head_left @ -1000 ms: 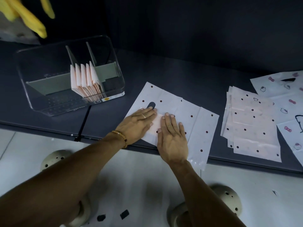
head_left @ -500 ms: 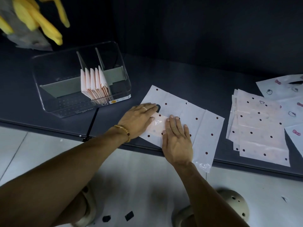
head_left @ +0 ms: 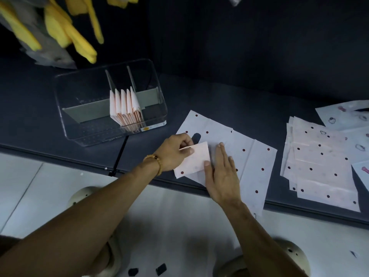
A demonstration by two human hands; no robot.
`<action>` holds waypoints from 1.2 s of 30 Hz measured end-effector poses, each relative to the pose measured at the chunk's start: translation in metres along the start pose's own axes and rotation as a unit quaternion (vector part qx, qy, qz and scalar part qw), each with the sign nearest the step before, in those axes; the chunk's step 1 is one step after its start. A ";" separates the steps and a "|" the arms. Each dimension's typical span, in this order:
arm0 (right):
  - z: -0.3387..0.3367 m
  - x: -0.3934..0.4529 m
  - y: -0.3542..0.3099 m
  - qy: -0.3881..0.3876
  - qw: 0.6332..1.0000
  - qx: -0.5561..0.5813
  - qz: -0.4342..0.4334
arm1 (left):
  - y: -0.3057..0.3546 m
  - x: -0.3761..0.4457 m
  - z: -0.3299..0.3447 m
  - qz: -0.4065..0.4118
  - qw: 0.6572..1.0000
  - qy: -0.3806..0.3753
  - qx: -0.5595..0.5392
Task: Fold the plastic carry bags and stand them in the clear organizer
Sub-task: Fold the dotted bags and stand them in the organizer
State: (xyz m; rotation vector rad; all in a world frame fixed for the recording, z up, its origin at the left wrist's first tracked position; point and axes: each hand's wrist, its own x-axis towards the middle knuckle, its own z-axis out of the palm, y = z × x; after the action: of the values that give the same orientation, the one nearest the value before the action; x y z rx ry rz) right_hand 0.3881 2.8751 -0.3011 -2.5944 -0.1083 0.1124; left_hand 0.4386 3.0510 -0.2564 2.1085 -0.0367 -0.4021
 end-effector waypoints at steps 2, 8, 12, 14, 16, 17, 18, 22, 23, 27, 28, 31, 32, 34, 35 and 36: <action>-0.012 0.008 -0.017 -0.005 0.995 0.097 0.025 | -0.001 -0.015 -0.010 -0.004 0.996 0.040 -0.080; -0.053 0.049 -0.086 -0.047 0.932 0.351 0.073 | 0.020 -0.026 -0.048 0.000 0.955 0.140 -0.261; -0.062 0.061 -0.109 -0.007 0.923 0.376 0.084 | 0.021 -0.024 -0.077 0.028 0.923 0.322 -0.208; -0.058 0.068 -0.116 0.022 0.913 0.392 0.110 | 0.011 -0.021 -0.091 0.010 0.893 0.437 -0.107; -0.052 0.075 -0.123 0.043 0.900 0.413 0.137 | -0.002 -0.015 -0.099 -0.032 0.875 0.482 0.018; -0.049 0.079 -0.127 0.047 0.885 0.437 0.156 | -0.008 -0.011 -0.100 -0.062 0.871 0.481 0.073; -0.047 0.082 -0.131 0.048 0.860 0.476 0.179 | -0.013 -0.007 -0.100 -0.094 0.871 0.469 0.109; -0.036 0.097 -0.146 0.001 0.745 0.623 0.237 | -0.028 0.009 -0.103 -0.140 0.888 0.436 0.041; -0.032 0.101 -0.150 -0.016 0.742 0.628 0.233 | -0.032 0.010 -0.105 -0.136 0.883 0.449 -0.003; -0.014 0.116 -0.170 -0.047 0.798 0.568 0.196 | -0.051 -0.002 -0.116 -0.141 0.855 0.494 -0.065; -0.009 0.120 -0.175 -0.039 0.836 0.516 0.182 | -0.055 -0.005 -0.118 -0.142 0.854 0.495 -0.068; 0.004 0.125 -0.184 0.055 0.959 0.261 0.094 | -0.063 -0.011 -0.123 -0.139 0.860 0.484 -0.080; 0.007 0.124 -0.186 0.092 0.974 0.200 0.051 | -0.064 -0.013 -0.124 -0.133 0.863 0.481 -0.084; 0.012 0.123 -0.193 0.144 0.979 0.143 -0.034 | -0.064 -0.017 -0.125 -0.114 0.866 0.477 -0.092; 0.015 0.123 -0.198 0.140 0.980 0.127 -0.063 | -0.064 -0.019 -0.125 -0.103 0.869 0.475 -0.097; 0.018 0.124 -0.202 0.112 0.984 0.111 -0.085 | -0.063 -0.022 -0.124 -0.092 0.871 0.471 -0.102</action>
State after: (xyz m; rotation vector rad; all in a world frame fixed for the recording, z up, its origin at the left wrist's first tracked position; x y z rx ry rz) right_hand 0.4979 3.0691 -0.2189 -2.3444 -0.2199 -0.2173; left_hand 0.4468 3.1910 -0.2421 1.8949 0.7466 0.5271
